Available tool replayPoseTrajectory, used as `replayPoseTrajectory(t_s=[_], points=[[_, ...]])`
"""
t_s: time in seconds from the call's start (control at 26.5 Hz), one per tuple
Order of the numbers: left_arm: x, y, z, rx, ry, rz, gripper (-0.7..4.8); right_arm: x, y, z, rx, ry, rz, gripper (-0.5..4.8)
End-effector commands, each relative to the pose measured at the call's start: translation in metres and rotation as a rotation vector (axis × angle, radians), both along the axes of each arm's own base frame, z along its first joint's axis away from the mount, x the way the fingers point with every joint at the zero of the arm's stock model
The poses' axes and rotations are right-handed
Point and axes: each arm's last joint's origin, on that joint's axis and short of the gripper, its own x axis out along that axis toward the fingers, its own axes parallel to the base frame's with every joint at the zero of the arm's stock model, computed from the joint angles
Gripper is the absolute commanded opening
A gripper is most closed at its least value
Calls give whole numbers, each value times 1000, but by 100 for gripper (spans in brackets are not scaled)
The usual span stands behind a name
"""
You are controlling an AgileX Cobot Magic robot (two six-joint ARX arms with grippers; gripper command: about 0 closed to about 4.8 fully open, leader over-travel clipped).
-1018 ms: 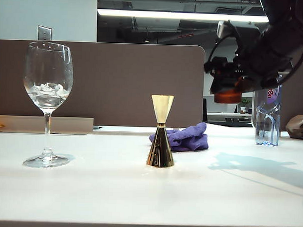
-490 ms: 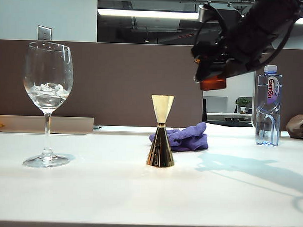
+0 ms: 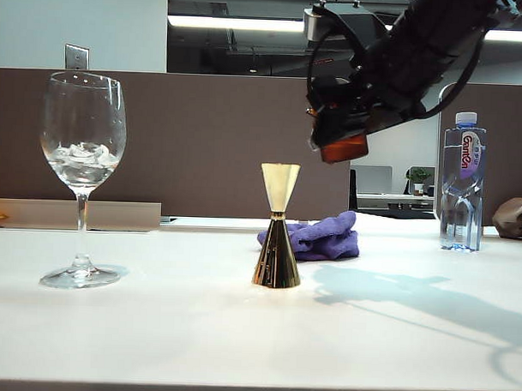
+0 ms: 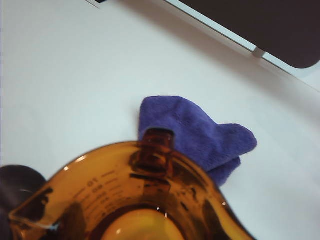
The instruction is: Pick up the small amber measuring cup and pour the water in it into the jigger, then pick up the jigger and pour the water in it into the wine glass.
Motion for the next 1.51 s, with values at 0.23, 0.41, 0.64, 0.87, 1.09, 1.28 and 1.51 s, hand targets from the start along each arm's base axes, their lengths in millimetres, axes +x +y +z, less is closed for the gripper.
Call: replayPoseTrajectory(t_s=[0.23, 0.41, 0.64, 0.87, 1.09, 1.28, 1.51], points=[[0, 0, 0, -2, 3, -1, -2, 3, 1, 4, -72, -62, 27, 40], [0, 0, 0, -2, 3, -1, -2, 9, 13, 8, -129, -93, 49, 40], [0, 0, 0, -2, 3, -1, -2, 10, 24, 4, -225, -123, 92, 40], [0, 0, 0, -2, 3, -1, -2, 10, 24, 3, -288, -145, 116, 40], [0, 0, 0, -2, 3, -1, -2, 10, 24, 3, -373, -184, 157, 40], [0, 0, 0, -2, 3, -1, -2, 9, 26, 3, -474, -235, 211, 40], [0, 0, 0, -2, 3, -1, -2, 8, 28, 5, -598, -312, 273, 40]])
